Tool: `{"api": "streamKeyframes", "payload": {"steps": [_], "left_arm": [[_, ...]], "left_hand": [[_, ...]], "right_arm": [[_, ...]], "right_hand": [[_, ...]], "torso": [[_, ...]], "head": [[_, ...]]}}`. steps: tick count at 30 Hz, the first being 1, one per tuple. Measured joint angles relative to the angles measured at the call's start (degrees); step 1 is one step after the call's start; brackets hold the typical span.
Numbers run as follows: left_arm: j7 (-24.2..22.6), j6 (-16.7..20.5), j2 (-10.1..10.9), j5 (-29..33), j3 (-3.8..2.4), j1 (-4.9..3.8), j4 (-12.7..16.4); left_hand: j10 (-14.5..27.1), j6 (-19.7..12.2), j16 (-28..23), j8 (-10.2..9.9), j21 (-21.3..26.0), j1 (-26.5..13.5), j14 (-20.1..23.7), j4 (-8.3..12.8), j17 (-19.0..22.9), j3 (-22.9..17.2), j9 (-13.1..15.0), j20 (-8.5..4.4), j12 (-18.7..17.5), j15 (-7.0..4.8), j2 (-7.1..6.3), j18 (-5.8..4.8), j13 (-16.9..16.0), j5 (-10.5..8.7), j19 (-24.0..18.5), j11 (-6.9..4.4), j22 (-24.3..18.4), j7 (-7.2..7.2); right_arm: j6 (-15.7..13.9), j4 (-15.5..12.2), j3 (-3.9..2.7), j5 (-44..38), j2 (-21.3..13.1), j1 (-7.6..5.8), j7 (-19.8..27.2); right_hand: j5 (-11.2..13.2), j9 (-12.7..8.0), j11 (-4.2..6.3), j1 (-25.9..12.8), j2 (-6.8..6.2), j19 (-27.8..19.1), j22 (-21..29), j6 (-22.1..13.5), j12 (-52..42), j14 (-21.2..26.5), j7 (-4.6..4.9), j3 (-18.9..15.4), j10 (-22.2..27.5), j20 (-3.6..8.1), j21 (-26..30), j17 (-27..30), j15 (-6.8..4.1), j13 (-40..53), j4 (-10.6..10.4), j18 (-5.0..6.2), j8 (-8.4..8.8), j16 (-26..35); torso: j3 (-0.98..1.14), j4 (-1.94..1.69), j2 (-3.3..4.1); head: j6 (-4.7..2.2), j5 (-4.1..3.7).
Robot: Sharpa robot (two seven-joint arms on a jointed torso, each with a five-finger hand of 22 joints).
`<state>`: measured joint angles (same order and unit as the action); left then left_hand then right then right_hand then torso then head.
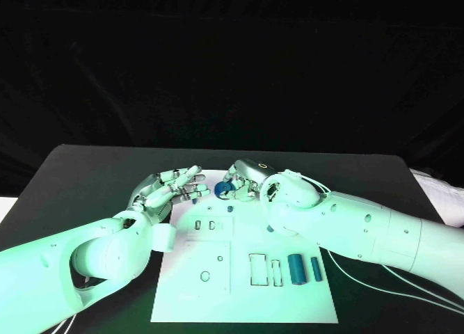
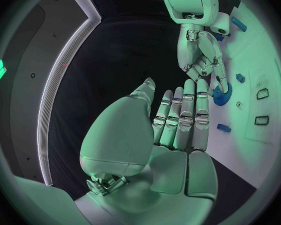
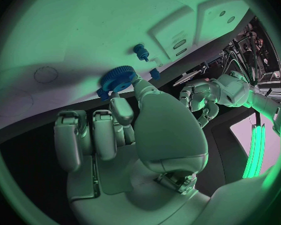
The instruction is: Assemble the parts on the task board
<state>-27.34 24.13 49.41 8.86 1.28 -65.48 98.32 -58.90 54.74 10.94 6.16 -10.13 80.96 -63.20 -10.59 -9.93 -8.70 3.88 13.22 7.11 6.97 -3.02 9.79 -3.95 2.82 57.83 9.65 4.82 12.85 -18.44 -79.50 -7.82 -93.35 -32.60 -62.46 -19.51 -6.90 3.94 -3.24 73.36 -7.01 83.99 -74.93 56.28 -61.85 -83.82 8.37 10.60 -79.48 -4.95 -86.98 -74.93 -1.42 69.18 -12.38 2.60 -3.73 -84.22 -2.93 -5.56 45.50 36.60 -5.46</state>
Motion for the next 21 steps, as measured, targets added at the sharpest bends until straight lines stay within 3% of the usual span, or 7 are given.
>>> {"api": "streamKeyframes", "payload": {"steps": [5, 14, 21], "left_arm": [[0.0, 0.0, 0.0, 0.0, 0.00, -0.01, 0.0], [0.0, 0.0, 0.1, 0.0, 0.00, -0.01, 0.1], [0.1, 0.0, 0.1, 0.0, 0.00, 0.00, 0.1]], "left_hand": [[0.0, 0.0, -0.1, 0.0, 0.0, 0.0, 0.0, 0.0, 0.0, 0.0, 0.0, 0.00, 0.0, 0.00, 0.00, 0.00, 0.0, 0.00, 0.0, -0.05, 0.0, 0.00], [0.0, -0.2, -0.1, 0.0, 0.0, 0.0, 0.0, 0.2, 0.0, 0.2, 0.0, 0.00, 0.0, 0.00, 0.00, 0.00, 0.0, 0.00, 0.0, -0.05, 0.0, -0.21], [0.0, -0.2, -0.1, 0.0, 0.0, 0.0, 0.0, 0.2, 0.0, 0.2, 0.0, 0.00, 0.0, 0.00, 0.00, 0.00, 0.0, 0.00, 0.0, -0.05, 0.0, -0.20]], "right_arm": [[0.7, 0.1, -0.04, 0.3, -0.1, -0.04, -0.2], [1.4, 0.3, -0.12, 1.2, -0.1, -0.21, -0.3], [-2.1, -1.4, 0.09, 2.3, -2.4, 0.33, 0.4]], "right_hand": [[-1.5, 0.2, 0.00, -1.1, 0.45, 0.0, 0.0, 0.2, 0.0, 0.0, -0.21, -1.0, 0.0, 0.00, 0.0, 0.0, 0.00, 0.5, -1.6, 0.00, 0.01, 0.0], [-2.3, 0.1, 0.00, -1.4, 0.83, 0.0, 0.0, 0.2, -0.2, 0.0, -0.42, -1.6, 0.0, 0.00, 0.0, 0.0, -0.01, 0.6, -2.1, 0.00, 0.11, 0.0], [-4.3, 0.3, 0.00, -1.1, 0.59, 0.0, 0.0, 0.3, -0.2, 0.0, -0.47, -1.7, 0.0, 0.00, 0.0, 0.0, -0.01, 0.8, -2.3, 0.00, -0.01, 0.0]], "torso": [[0.01, 0.02, 0.00], [0.02, 0.10, 0.00], [0.05, 0.09, 0.00]], "head": [[-0.05, -0.03], [-0.07, -0.22], [-0.20, -0.44]]}}
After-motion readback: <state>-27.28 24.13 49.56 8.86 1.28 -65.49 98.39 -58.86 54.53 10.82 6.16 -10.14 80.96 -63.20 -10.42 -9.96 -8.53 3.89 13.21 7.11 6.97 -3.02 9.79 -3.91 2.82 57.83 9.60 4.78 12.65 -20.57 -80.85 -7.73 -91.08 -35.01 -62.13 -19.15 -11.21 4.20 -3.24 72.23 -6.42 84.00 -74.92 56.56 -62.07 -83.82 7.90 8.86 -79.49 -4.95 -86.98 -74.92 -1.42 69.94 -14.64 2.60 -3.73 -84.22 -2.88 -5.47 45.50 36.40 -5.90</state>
